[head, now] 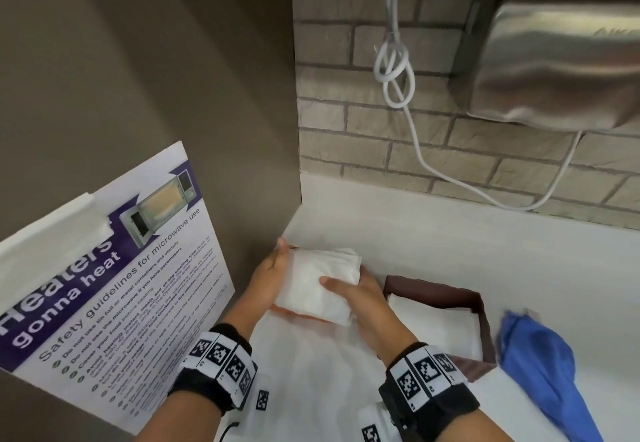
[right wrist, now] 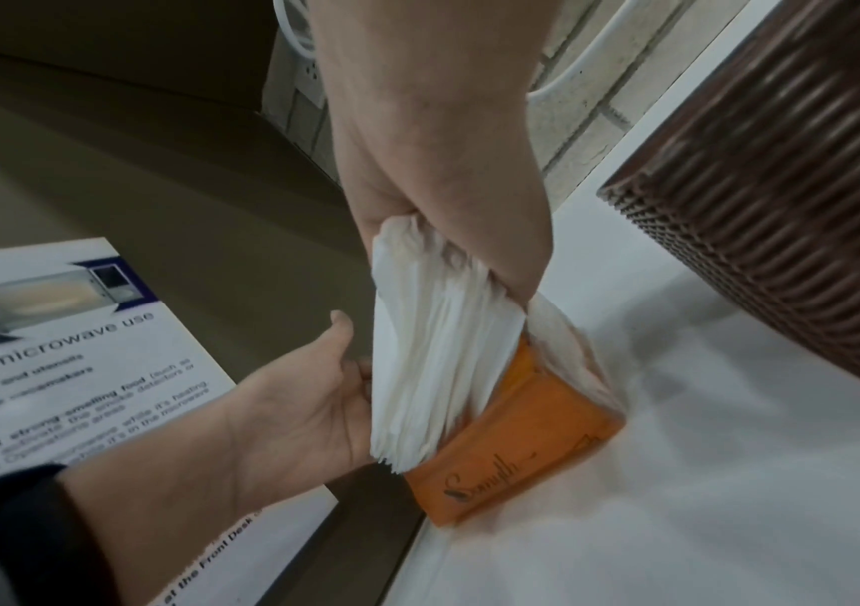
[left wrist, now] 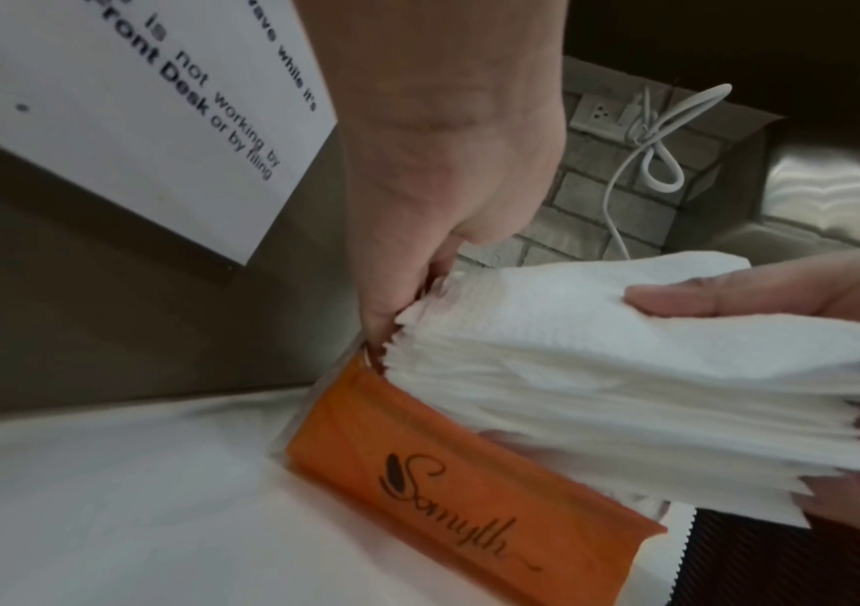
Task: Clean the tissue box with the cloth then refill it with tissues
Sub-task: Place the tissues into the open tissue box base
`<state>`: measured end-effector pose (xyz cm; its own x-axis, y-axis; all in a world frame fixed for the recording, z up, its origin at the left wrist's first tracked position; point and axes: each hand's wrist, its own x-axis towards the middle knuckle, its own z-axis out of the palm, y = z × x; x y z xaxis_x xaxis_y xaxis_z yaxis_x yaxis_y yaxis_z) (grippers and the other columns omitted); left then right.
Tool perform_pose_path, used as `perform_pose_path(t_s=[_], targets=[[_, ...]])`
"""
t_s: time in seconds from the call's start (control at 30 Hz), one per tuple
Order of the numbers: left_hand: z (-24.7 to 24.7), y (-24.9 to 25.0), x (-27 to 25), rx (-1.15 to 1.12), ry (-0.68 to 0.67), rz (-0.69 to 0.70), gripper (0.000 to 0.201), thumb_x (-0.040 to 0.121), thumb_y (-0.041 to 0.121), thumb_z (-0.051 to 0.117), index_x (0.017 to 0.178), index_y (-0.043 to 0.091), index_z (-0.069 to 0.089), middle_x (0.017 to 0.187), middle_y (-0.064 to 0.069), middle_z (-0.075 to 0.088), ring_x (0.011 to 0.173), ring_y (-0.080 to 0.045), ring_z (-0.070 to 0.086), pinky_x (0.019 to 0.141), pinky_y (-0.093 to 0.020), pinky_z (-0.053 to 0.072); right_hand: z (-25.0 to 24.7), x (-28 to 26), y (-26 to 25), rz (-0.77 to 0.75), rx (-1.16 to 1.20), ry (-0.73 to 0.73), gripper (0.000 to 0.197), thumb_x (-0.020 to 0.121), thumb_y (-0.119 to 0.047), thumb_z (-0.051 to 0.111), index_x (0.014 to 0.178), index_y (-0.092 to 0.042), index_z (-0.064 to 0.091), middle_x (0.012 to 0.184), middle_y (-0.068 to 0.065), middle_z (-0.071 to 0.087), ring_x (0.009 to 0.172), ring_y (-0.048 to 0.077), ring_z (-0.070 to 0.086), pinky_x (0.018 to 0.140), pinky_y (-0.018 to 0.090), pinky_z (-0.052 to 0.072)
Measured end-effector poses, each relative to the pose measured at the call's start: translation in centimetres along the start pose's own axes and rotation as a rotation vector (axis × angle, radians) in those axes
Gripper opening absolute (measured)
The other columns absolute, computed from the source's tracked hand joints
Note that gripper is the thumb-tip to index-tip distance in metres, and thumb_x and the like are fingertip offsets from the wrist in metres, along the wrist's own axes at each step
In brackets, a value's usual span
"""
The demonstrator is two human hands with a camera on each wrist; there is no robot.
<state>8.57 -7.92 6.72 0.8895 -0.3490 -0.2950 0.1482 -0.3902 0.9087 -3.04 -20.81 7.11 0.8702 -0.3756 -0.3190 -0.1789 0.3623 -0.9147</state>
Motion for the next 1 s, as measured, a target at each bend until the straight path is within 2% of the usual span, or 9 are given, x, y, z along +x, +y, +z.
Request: perform_pose_path(t_s=[0.1, 0.23, 0.33, 0.4, 0.57, 0.67, 0.8, 0.9, 1.0], targets=[[-0.2, 0.3, 0.2, -0.016, -0.036, -0.069, 0.083, 0.081, 0.08, 0.013, 0.132, 0.029, 0.052, 0.133, -0.002, 0.056, 0.124, -0.023, 0.051, 0.108, -0.038, 0.038, 0.0, -0.5, -0.5, 0.011, 0.066, -0.027, 0.053, 0.075, -0.005, 0.076, 0.123, -0.016, 0.056, 0.114, 0.005, 0.071, 0.104, 0.023, 0.068, 0.082, 0.037, 0.058], [-0.7, 0.3, 0.3, -0.152, -0.048, -0.142, 0.118, 0.049, 0.101, 0.014, 0.129, 0.024, 0.057, 0.128, -0.005, 0.062, 0.12, -0.023, 0.056, 0.11, -0.041, 0.038, 0.0, -1.3, -1.6, 0.0, 0.124, -0.066, 0.049, 0.076, -0.003, 0.075, 0.121, -0.015, 0.058, 0.113, 0.007, 0.072, 0.102, 0.022, 0.069, 0.075, 0.032, 0.059], [-0.9, 1.6, -0.9, -0.264, -0.051, -0.148, 0.081, 0.079, 0.081, 0.01, 0.107, 0.028, 0.064, 0.102, -0.001, 0.071, 0.098, -0.017, 0.064, 0.093, -0.032, 0.048, -0.2, -1.8, -2.5, 0.007, 0.136, -0.107, 0.053, 0.075, -0.007, 0.077, 0.124, -0.015, 0.058, 0.116, 0.006, 0.071, 0.106, 0.024, 0.068, 0.088, 0.041, 0.056], [-1.2, 1.8, -1.3, -0.32, -0.091, -0.136, 0.072, 0.086, 0.074, 0.009, 0.097, 0.032, 0.066, 0.086, 0.004, 0.075, 0.087, -0.013, 0.067, 0.078, -0.028, 0.05, -0.5, -2.2, -3.2, 0.011, 0.16, -0.143, 0.053, 0.076, -0.007, 0.076, 0.125, -0.013, 0.058, 0.117, 0.008, 0.07, 0.109, 0.026, 0.066, 0.096, 0.047, 0.051], [-1.7, 2.7, -1.9, -0.464, -0.212, -0.091, 0.082, 0.083, 0.079, 0.012, 0.124, 0.026, 0.06, 0.114, -0.002, 0.072, 0.108, -0.019, 0.066, 0.097, -0.038, 0.048, -2.0, -3.5, -5.5, 0.037, 0.234, -0.185, 0.045, 0.08, -0.005, 0.071, 0.124, -0.01, 0.06, 0.118, 0.011, 0.07, 0.109, 0.028, 0.067, 0.094, 0.049, 0.052], [-1.2, 4.1, -2.6, -0.536, -0.237, -0.074, 0.074, 0.088, 0.073, 0.013, 0.122, 0.023, 0.058, 0.112, -0.001, 0.072, 0.102, -0.017, 0.068, 0.081, -0.033, 0.055, -2.9, -4.3, -6.7, 0.078, 0.286, -0.187, 0.044, 0.081, -0.007, 0.07, 0.124, -0.007, 0.061, 0.117, 0.013, 0.07, 0.108, 0.03, 0.067, 0.088, 0.046, 0.056], [-0.3, 4.8, -3.8, -0.653, -0.255, -0.082, 0.076, 0.089, 0.071, 0.015, 0.123, 0.022, 0.06, 0.116, -0.005, 0.071, 0.111, -0.024, 0.065, 0.088, -0.04, 0.05, -3.9, -5.3, -8.1, 0.137, 0.397, -0.17, 0.042, 0.077, -0.008, 0.071, 0.119, -0.005, 0.065, 0.119, 0.016, 0.068, 0.109, 0.033, 0.066, 0.085, 0.044, 0.057], [0.9, 4.8, -4.6, -0.699, -0.268, -0.056, 0.061, 0.098, 0.059, 0.017, 0.118, 0.025, 0.064, 0.109, -0.002, 0.074, 0.1, -0.023, 0.07, 0.092, -0.045, 0.05, -4.3, -6.3, -9.5, 0.113, 0.454, -0.212, 0.023, 0.078, -0.012, 0.069, 0.1, -0.008, 0.073, 0.113, 0.015, 0.071, 0.106, 0.033, 0.067, 0.09, 0.044, 0.054], [2.2, 5.1, -5.5, -0.696, -0.295, -0.075, 0.052, 0.101, 0.05, 0.026, 0.125, 0.02, 0.059, 0.108, -0.006, 0.074, 0.096, -0.031, 0.07, 0.099, -0.057, 0.045, -5.0, -7.8, -11.1, 0.077, 0.501, -0.233, 0.026, 0.087, -0.017, 0.057, 0.072, -0.011, 0.077, 0.08, 0.007, 0.076, 0.074, 0.023, 0.074, 0.064, 0.031, 0.061]])
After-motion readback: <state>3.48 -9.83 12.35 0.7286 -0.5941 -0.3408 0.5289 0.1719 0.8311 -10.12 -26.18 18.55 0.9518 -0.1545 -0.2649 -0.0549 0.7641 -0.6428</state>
